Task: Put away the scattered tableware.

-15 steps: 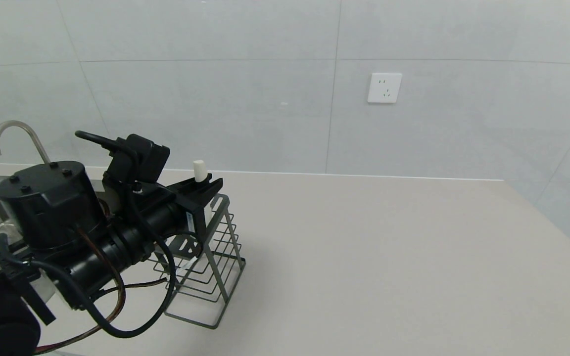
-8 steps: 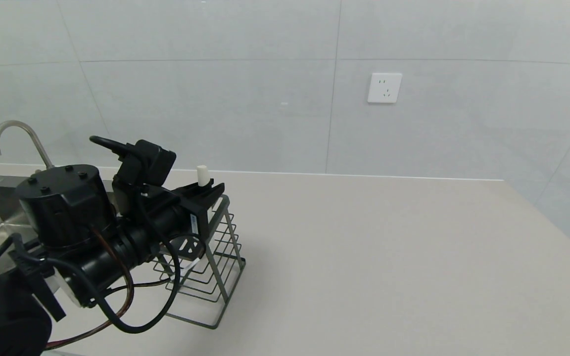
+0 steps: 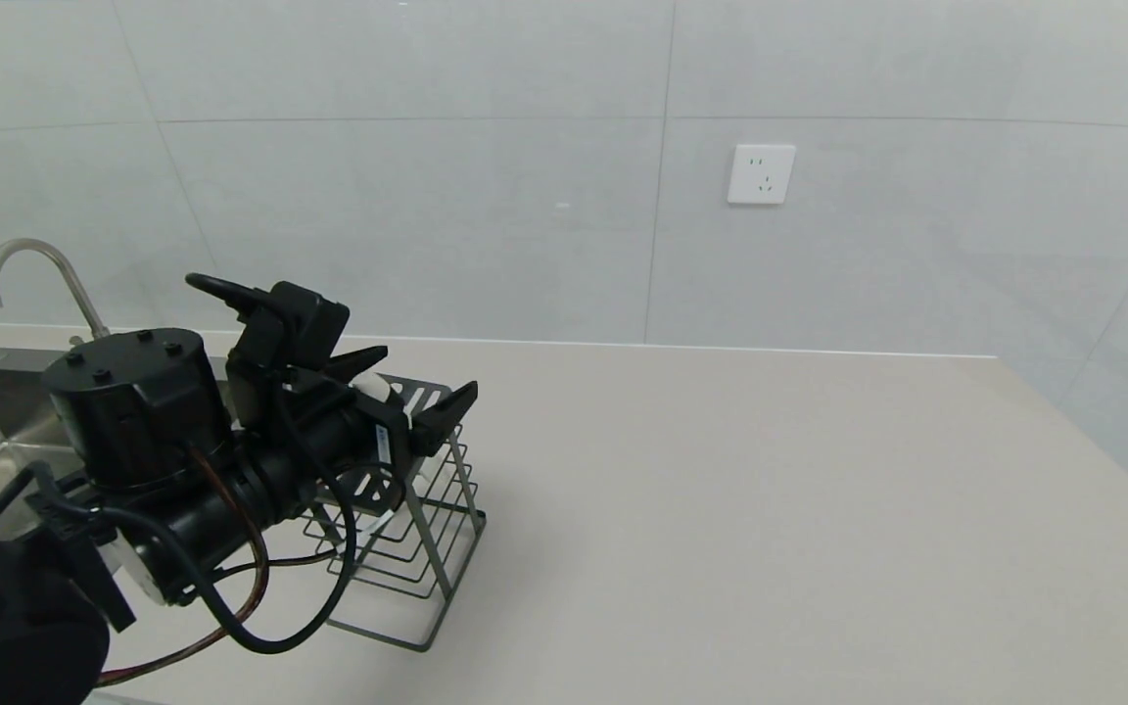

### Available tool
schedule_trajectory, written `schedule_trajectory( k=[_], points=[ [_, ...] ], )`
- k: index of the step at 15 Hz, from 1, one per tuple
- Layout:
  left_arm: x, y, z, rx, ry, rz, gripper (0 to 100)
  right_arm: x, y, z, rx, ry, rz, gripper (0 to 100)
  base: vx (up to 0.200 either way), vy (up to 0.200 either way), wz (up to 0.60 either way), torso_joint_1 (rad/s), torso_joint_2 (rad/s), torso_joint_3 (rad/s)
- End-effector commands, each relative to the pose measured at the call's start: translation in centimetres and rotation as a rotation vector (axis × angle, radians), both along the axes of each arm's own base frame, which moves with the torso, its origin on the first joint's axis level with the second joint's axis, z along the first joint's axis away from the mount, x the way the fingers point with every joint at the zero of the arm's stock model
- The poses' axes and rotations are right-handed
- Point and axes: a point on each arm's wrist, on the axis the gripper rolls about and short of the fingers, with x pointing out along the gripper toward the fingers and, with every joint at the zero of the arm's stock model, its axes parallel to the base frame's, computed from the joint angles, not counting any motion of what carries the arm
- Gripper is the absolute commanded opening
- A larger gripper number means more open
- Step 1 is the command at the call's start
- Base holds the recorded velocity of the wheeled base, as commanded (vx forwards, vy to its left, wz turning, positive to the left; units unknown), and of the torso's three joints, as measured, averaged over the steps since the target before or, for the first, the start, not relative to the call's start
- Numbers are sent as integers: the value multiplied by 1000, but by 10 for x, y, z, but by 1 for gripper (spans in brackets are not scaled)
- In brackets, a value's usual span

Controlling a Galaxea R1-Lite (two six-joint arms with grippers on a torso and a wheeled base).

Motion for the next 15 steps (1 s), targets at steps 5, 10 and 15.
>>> schedule_trajectory(
  k=[5,10,15],
  points=[
    [-26,15,27,-30,-112,-50,100,0,0,0,-2,1,2,0,0,0,0,0,0,0],
    [-127,79,12,-8,-229,-1,100,0,0,0,-2,1,2,0,0,0,0,0,0,0],
    [-147,93,13,-19,-302,57,100,0,0,0,-3,0,-2,0,0,0,0,0,0,0]
  ],
)
